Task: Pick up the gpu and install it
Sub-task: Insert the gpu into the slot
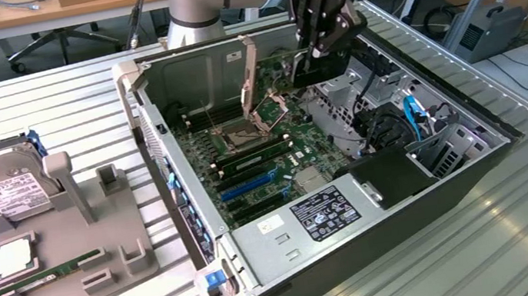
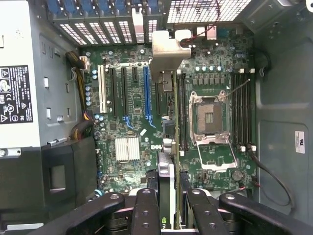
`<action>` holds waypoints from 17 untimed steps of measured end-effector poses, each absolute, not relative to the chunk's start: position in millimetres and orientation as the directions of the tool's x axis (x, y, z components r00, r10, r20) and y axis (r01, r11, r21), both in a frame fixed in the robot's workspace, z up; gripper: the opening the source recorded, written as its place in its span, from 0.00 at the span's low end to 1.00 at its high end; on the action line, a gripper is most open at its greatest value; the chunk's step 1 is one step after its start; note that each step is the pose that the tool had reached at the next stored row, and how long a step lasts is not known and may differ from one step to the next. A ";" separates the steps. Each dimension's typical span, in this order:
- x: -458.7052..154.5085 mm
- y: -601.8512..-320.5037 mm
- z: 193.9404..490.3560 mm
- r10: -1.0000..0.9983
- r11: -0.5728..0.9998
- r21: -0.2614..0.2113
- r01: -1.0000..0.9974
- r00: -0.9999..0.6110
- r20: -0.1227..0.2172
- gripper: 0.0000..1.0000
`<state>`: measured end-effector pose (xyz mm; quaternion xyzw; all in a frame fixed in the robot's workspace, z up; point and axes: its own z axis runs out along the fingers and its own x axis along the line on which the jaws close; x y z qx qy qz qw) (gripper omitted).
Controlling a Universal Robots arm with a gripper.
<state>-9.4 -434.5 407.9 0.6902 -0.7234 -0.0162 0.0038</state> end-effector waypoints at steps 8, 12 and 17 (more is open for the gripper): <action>-10.1 -436.1 406.7 -0.999 0.047 0.029 -0.999 -0.047 -0.017 0.27; -10.5 -437.0 406.0 -0.999 0.047 0.029 -0.999 -0.047 -0.017 0.27; -11.0 -438.1 405.3 -0.999 0.047 0.029 -0.998 -0.047 -0.017 0.27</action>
